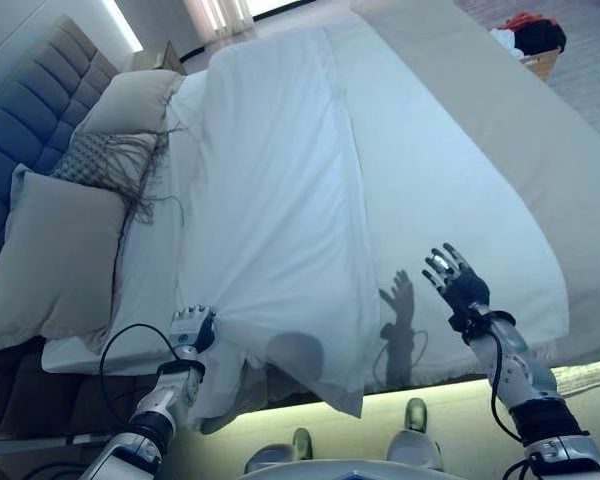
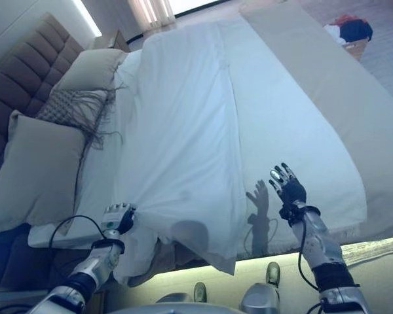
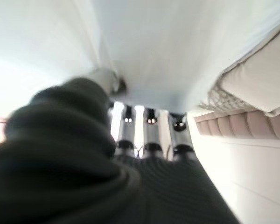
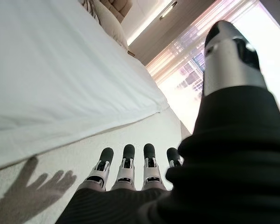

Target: Make the bed neatly

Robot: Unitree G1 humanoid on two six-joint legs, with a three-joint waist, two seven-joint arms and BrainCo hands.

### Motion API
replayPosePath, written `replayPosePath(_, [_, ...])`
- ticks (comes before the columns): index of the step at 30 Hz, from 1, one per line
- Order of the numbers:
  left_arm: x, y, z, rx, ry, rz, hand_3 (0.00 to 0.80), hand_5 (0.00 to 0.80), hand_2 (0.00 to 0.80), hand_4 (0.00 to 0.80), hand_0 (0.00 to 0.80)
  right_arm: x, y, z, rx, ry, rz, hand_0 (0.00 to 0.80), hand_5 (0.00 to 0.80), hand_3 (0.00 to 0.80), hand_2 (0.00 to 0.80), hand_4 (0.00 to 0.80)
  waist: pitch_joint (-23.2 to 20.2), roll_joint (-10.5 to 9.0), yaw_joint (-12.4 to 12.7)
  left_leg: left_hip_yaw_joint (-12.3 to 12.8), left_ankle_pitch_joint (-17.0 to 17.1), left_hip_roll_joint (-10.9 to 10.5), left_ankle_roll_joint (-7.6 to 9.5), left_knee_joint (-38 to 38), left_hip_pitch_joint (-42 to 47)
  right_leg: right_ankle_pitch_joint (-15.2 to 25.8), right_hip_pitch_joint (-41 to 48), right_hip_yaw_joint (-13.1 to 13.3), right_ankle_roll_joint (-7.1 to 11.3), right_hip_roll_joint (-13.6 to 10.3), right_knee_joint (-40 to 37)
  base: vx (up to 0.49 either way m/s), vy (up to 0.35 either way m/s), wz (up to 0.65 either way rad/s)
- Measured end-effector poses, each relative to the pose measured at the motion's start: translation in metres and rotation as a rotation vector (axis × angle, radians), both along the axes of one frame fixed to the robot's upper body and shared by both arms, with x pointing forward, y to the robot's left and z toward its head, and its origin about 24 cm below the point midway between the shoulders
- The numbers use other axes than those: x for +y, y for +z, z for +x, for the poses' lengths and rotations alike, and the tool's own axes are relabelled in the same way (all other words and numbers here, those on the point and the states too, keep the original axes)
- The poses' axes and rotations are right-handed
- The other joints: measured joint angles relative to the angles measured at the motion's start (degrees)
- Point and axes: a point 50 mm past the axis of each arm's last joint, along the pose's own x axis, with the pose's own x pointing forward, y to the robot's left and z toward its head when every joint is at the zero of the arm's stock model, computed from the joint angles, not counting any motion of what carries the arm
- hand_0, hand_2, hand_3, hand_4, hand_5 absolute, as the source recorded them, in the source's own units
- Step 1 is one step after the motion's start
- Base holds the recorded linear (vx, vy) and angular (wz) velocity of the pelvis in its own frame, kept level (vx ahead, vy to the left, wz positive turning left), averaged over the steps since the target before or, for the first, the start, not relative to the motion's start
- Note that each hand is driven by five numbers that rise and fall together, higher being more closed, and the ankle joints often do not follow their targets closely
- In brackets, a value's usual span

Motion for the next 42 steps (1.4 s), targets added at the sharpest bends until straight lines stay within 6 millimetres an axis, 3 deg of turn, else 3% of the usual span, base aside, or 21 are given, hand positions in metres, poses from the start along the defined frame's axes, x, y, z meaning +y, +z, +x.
replayPosePath(3, [0.001,-0.002,-0.002,0.019,0.005,0.001,0.000,0.000,0.000,0.000,0.000,0.001,-0.006,-0.005,0.013,-0.008,0.010,0.000,0.000,0.000,0.000,0.000,-0.4,-0.75,0.9,-0.1,-0.3,0.0,-0.45,0.0,0.0,0.0,0.3,0.0,0.02,0.0,0.0,0.001,-0.032,0.00])
replayPosePath(8, [0.034,-0.026,-0.057,0.201,0.079,0.073,0.000,0.000,0.000,0.000,0.000,0.005,-0.012,-0.009,0.030,0.001,0.013,0.000,0.000,0.000,0.000,0.000,-1.1,-1.86,2.5,-0.3,-0.4,-0.1,-0.36,0.1,-0.1,-0.1,0.4,0.0,-0.13,-0.1,0.0,-0.021,-0.010,0.02])
replayPosePath(12, [0.042,-0.033,-0.080,0.258,0.098,0.084,0.000,0.000,0.000,0.000,0.000,0.007,-0.018,-0.014,0.050,-0.001,0.022,0.000,0.000,0.000,0.000,0.000,-1.5,-2.94,5.0,-1.4,-0.5,-0.3,-0.14,0.3,-0.4,-0.1,0.3,-0.5,-0.14,-0.4,0.1,-0.023,-0.029,0.10])
replayPosePath(20, [0.055,-0.029,-0.085,0.258,0.146,0.089,0.000,0.000,0.000,0.000,0.000,0.018,-0.025,-0.016,0.065,-0.014,0.065,0.000,0.000,0.000,0.000,0.000,-2.2,-5.69,5.8,-1.9,-0.3,-1.2,0.21,0.4,-2.2,0.1,-0.7,-0.6,0.20,-1.3,0.1,-0.013,0.010,0.04])
replayPosePath(27, [0.054,-0.026,-0.078,0.201,0.211,0.009,0.000,0.000,0.000,0.000,0.000,0.019,-0.025,-0.016,0.056,-0.032,0.065,0.000,0.000,0.000,0.000,0.000,-1.9,-6.39,5.9,-2.2,0.2,-1.3,0.02,0.4,-4.6,0.5,-2.9,-0.7,0.48,-1.4,0.0,-0.085,0.009,0.02])
replayPosePath(31, [0.049,-0.024,-0.072,0.143,0.287,-0.180,0.000,0.000,0.000,0.000,0.000,0.019,-0.023,-0.015,0.039,-0.035,0.060,0.000,0.000,0.000,0.000,0.000,-1.3,-6.74,5.8,-2.8,0.5,-0.9,-0.30,0.4,-5.1,0.5,-3.3,-0.9,0.30,-0.9,0.0,-0.003,-0.079,0.06])
replayPosePath(36, [0.017,-0.019,-0.054,0.096,0.270,-0.595,0.000,0.000,0.000,0.000,0.000,0.030,-0.027,-0.016,0.033,-0.007,0.051,0.000,0.000,0.000,0.000,0.000,0.3,-8.31,5.9,-2.7,0.5,-0.9,-0.32,0.3,-4.2,0.5,-2.5,-0.8,0.34,-0.9,0.0,0.048,-0.047,0.00])
replayPosePath(42, [-0.011,-0.010,-0.042,0.085,0.362,-1.298,0.000,0.000,0.000,0.000,0.000,0.051,-0.034,-0.020,0.013,-0.007,0.092,0.000,0.000,0.000,0.000,0.000,1.1,-9.29,5.9,-1.6,0.3,-0.4,-0.12,-0.6,-2.1,0.1,-0.8,-0.3,0.35,-0.5,0.0,0.047,-0.085,-0.06])
